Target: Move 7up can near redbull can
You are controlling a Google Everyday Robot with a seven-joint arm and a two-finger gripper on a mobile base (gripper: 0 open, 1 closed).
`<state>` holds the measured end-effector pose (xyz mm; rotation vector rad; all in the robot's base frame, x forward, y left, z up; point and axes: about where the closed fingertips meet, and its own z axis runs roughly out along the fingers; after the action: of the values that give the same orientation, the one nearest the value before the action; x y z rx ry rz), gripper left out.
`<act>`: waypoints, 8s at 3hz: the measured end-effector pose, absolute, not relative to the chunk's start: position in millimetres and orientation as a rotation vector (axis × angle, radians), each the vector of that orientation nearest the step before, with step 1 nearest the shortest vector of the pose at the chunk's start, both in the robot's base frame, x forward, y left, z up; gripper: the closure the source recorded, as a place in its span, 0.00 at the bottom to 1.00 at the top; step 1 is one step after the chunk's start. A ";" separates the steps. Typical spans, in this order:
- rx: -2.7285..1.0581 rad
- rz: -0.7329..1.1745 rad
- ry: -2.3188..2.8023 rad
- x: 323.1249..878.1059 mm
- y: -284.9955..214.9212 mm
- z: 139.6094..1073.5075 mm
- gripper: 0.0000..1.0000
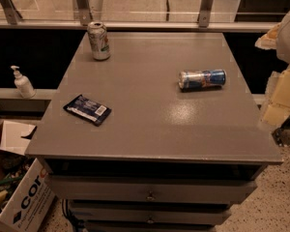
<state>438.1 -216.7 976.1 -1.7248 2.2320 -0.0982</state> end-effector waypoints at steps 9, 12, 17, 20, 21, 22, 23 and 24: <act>-1.227 0.664 1.910 459.5 -67.2 931.6 0.00; -1.170 0.723 1.864 462.2 -60.7 889.3 0.00; -0.979 0.967 1.596 503.6 9.6 883.6 0.00; -0.935 1.030 1.492 526.1 74.5 900.6 0.00; -0.894 1.019 1.489 530.4 81.1 900.9 0.00; -0.802 0.987 1.484 553.7 100.0 899.8 0.00; -0.705 0.956 1.488 576.7 118.4 896.3 0.00; -0.607 0.892 1.506 605.2 125.9 897.2 0.00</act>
Offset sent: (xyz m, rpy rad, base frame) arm -0.0082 0.0191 -0.0207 0.1167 -0.0029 0.0015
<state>605.2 125.9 897.2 -0.6071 1.5061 0.8920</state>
